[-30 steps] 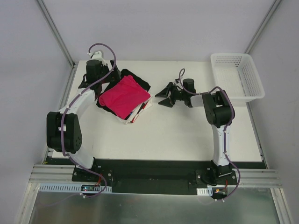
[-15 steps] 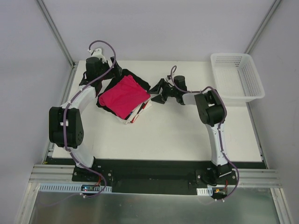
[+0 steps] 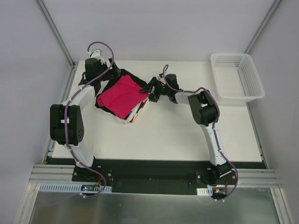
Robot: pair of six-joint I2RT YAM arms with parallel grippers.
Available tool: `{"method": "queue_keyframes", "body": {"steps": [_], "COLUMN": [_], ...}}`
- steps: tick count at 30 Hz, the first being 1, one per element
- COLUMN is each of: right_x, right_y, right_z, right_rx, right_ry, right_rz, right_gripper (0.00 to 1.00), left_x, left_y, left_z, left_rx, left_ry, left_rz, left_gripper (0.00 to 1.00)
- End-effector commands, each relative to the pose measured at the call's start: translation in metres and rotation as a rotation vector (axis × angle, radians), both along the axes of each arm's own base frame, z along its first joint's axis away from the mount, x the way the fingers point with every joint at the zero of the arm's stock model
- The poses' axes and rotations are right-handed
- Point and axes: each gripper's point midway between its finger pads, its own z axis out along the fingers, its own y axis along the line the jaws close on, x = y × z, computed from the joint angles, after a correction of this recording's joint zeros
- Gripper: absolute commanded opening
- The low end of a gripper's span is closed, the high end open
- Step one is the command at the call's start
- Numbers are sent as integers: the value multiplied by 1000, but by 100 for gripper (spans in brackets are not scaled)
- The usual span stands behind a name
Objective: Fold and stack the t-shirts
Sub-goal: Smooth out wrinkles on the folded tshirt
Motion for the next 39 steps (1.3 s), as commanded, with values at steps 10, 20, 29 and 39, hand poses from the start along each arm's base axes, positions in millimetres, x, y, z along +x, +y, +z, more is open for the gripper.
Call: {"method": "queue_keyframes", "body": {"steps": [10,20,29,39], "right_x": [-3,-3,-9,-39], "right_y": [24,22,-5,-91], "right_z": [-29,-27,-21,-23], "right_rx": [-48,-36,-28,-77], "right_ry": [59,63,60,62], "right_rz": [4,-4,-34,-145], "right_gripper": [30,1,1,1], "left_x": [5,-4,-11,-11], "left_y": [9,13,11,11], "left_z": [22,23,16,16], "left_rx": [-28,-21,-23,-31], "left_ry": [-68,-65,-52,-69], "left_rz": [12,24,20,16], "left_gripper": [99,99,99,99]}}
